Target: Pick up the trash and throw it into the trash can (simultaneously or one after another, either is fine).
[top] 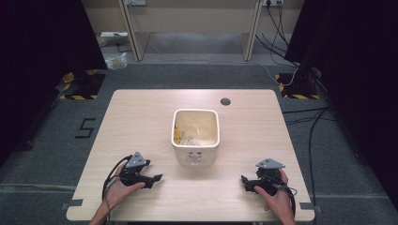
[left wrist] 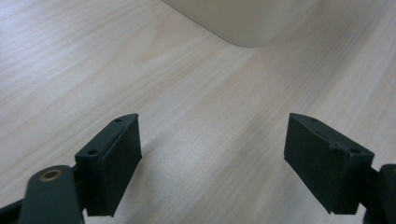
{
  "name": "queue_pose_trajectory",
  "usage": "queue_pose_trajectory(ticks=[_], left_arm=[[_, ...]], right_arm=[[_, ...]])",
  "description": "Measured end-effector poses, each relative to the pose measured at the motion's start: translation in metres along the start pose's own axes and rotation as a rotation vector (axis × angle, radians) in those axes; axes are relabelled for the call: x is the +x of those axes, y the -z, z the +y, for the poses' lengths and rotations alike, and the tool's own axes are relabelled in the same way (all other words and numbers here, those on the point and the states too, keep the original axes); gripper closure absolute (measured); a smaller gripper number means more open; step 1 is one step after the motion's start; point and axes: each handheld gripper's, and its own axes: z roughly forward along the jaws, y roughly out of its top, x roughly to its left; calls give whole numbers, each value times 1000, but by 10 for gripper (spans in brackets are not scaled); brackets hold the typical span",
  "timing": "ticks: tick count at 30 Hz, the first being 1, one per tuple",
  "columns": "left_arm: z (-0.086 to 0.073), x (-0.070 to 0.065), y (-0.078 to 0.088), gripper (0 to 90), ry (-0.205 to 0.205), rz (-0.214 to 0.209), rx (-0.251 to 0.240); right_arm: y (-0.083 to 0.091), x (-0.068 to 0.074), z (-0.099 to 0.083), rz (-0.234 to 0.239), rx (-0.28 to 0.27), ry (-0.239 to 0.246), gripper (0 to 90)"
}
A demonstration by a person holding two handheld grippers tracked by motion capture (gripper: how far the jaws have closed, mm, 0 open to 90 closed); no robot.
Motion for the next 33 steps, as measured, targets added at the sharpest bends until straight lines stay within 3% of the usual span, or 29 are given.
queue_pose_trajectory(ticks=[7,12,17,33], left_arm=[[-6,-7,1,175,-43,19,33],[-9,-11,3,168,-48,21,33],[-14,-15,6,156,-35,32,12],[-14,-14,5,147,-33,32,15]], right_arm=[[0,0,0,0,0,2,5],[0,0,0,0,0,0,5],[0,0,0,0,0,0,5],[0,0,0,0,0,0,5]])
